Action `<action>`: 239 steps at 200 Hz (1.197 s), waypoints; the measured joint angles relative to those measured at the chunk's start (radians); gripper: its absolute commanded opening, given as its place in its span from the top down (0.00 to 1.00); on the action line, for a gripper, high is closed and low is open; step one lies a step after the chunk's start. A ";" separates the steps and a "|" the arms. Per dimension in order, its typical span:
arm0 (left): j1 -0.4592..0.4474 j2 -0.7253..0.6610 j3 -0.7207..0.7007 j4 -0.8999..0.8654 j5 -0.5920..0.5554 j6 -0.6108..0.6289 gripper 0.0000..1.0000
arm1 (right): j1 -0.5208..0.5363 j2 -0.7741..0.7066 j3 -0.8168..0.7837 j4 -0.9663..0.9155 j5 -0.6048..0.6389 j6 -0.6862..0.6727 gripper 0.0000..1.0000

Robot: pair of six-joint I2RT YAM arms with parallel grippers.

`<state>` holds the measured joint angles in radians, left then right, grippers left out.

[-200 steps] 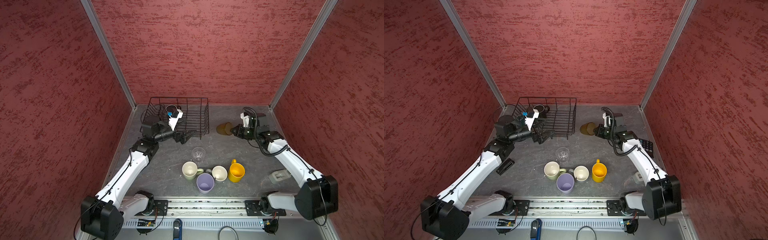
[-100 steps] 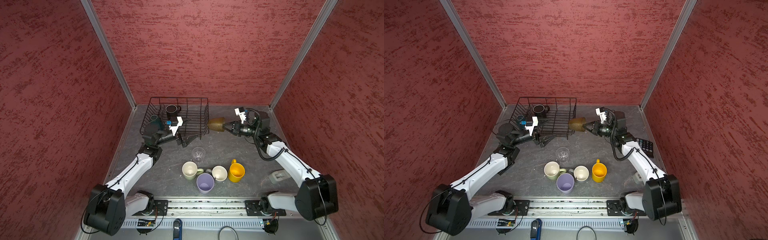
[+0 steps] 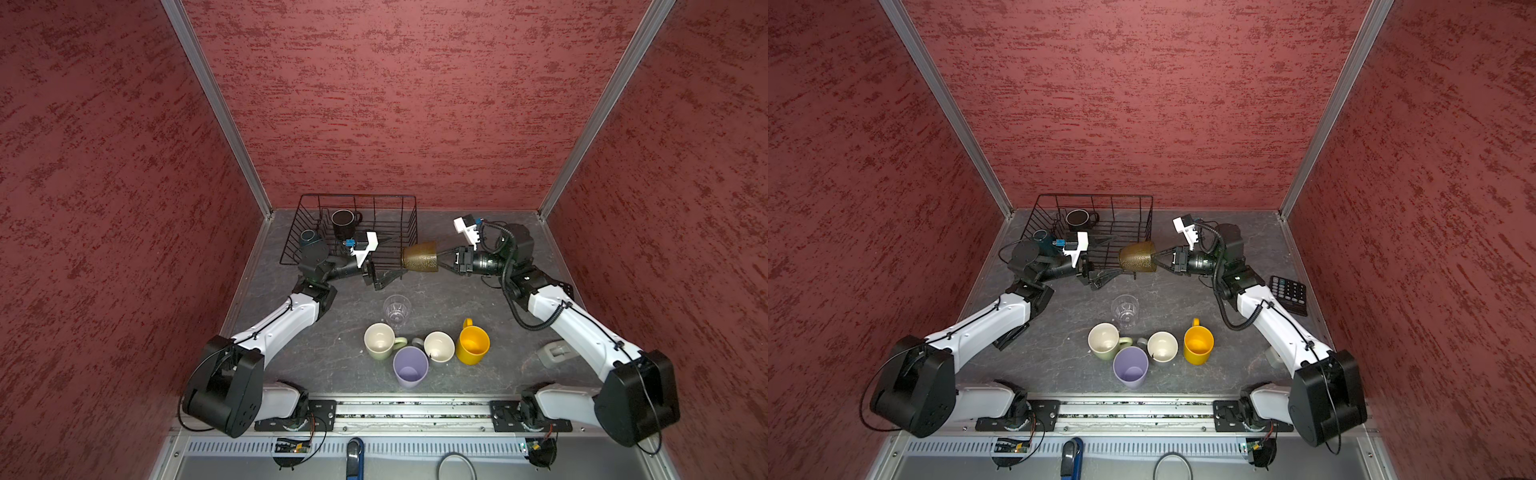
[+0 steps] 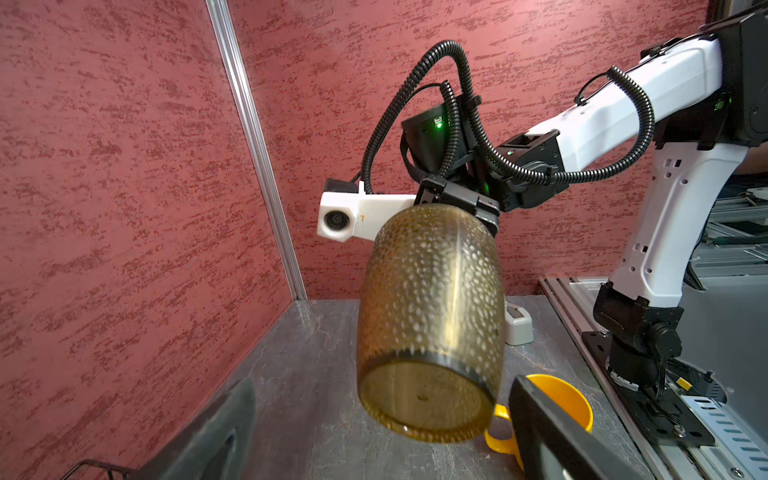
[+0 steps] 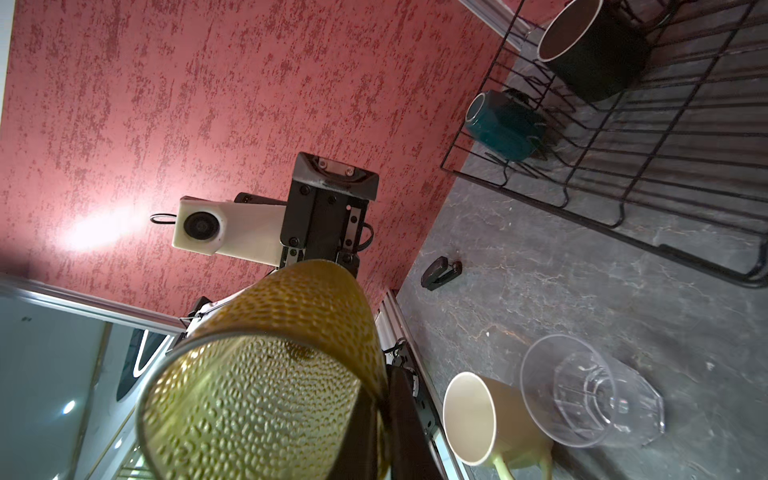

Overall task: Load cups into a dish rack
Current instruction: Place the cup upside down at the dish rack.

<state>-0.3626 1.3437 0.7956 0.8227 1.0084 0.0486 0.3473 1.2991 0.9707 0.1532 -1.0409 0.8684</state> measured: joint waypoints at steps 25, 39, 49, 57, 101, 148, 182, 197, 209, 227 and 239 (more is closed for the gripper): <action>-0.013 0.019 0.021 0.017 0.019 -0.006 0.12 | 0.012 0.018 0.000 0.039 -0.003 0.025 1.00; -0.019 0.029 0.026 0.023 0.031 -0.008 0.15 | 0.020 0.031 0.000 0.061 -0.003 0.040 1.00; -0.021 0.034 0.026 0.024 0.037 -0.009 0.16 | 0.025 0.038 0.000 0.077 -0.004 0.051 1.00; -0.024 0.038 0.027 0.024 0.043 -0.010 0.17 | 0.029 0.042 -0.002 0.096 -0.005 0.062 1.00; -0.031 0.046 0.041 0.024 0.066 -0.015 0.23 | 0.039 0.060 -0.014 0.177 -0.011 0.115 1.00; -0.038 0.047 0.066 0.016 0.083 -0.018 0.31 | 0.044 0.068 -0.014 0.222 -0.012 0.142 1.00; -0.037 0.051 0.082 -0.007 0.089 -0.017 0.42 | 0.044 0.072 -0.021 0.246 -0.012 0.154 1.00; -0.037 0.051 0.089 -0.027 0.090 -0.017 0.47 | 0.044 0.075 -0.024 0.254 -0.011 0.161 1.00; -0.037 0.051 0.095 -0.044 0.092 -0.016 0.49 | 0.043 0.077 -0.026 0.261 -0.011 0.170 1.00; -0.037 0.051 0.099 -0.054 0.091 -0.014 0.61 | 0.043 0.079 -0.029 0.272 -0.011 0.179 1.00; -0.036 0.051 0.100 -0.061 0.090 -0.014 0.73 | 0.043 0.081 -0.030 0.274 -0.011 0.182 1.00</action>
<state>-0.3988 1.3945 0.8955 0.7616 1.0981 0.0345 0.3901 1.3804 0.9409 0.4271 -1.0519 1.0504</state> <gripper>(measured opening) 0.660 0.075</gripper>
